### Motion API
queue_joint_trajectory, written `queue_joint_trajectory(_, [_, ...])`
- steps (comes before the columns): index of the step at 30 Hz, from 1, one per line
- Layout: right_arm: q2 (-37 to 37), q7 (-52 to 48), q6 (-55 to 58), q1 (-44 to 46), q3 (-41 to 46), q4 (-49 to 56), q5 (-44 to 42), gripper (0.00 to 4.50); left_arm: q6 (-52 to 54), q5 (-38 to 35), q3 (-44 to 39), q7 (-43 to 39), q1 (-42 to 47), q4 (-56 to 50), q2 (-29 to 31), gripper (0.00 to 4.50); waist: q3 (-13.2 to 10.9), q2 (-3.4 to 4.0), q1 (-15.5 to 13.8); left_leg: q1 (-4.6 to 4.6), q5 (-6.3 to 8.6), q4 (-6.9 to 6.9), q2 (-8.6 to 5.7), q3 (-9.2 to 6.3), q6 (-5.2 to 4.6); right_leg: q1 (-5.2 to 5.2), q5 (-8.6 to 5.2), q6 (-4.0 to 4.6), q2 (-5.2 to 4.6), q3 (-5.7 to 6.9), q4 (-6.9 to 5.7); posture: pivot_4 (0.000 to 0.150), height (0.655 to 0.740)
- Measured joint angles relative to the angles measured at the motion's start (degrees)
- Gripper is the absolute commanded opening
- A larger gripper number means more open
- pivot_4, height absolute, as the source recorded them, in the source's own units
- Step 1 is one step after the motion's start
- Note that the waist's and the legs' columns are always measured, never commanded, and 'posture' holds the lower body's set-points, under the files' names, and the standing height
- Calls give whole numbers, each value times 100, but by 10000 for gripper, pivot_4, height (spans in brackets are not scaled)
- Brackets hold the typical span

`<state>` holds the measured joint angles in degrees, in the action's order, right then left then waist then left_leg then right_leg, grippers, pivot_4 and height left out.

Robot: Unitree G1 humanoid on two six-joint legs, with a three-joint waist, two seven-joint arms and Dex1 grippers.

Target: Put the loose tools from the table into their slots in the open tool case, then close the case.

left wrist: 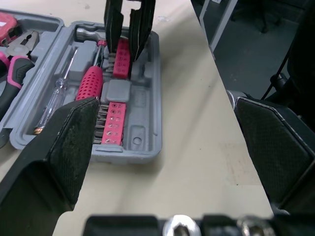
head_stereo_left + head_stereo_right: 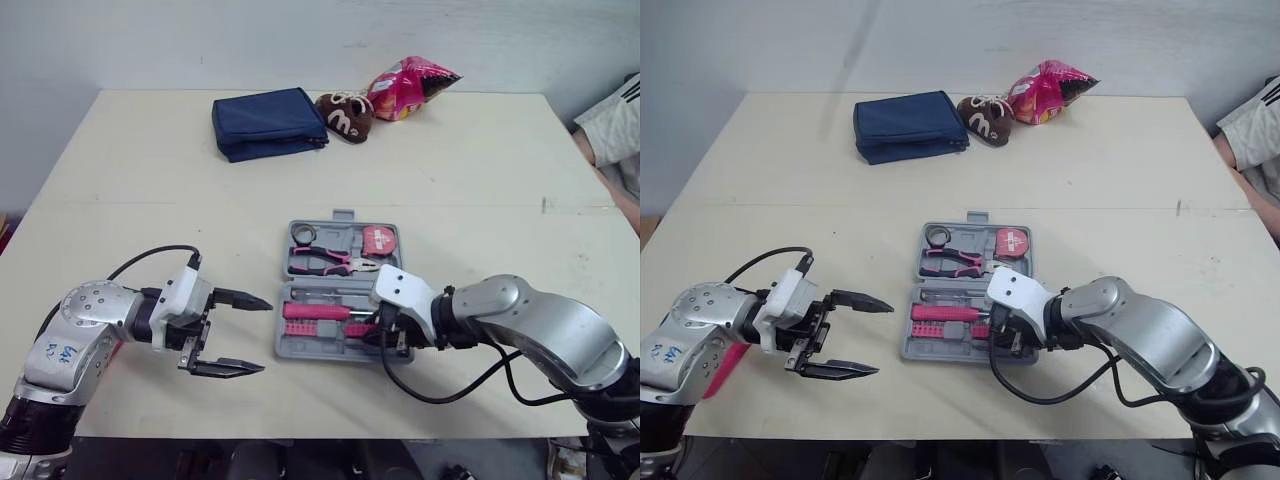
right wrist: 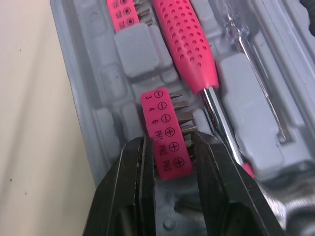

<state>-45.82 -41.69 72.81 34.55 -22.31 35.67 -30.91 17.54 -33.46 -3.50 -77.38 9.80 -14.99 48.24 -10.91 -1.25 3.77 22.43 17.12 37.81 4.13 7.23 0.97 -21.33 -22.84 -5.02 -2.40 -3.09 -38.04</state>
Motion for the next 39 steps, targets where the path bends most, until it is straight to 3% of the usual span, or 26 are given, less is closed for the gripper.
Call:
queue_joint_trajectory(24, [537,-130,825,892,-379,-588,-249,7634,-137,110,-7,27,-228,4,39,45000,3,-5,113,5,-10,2,0,-1,3,-14,0,1,-2,0,-24,1500,7400])
queue_joint_trajectory(39, [770,96,977,822,-341,-641,-251,7634,-250,207,-48,65,-384,5,39,45000,7,-12,134,-1,-13,2,1,-1,6,-13,0,2,-1,0,-33,1500,7400])
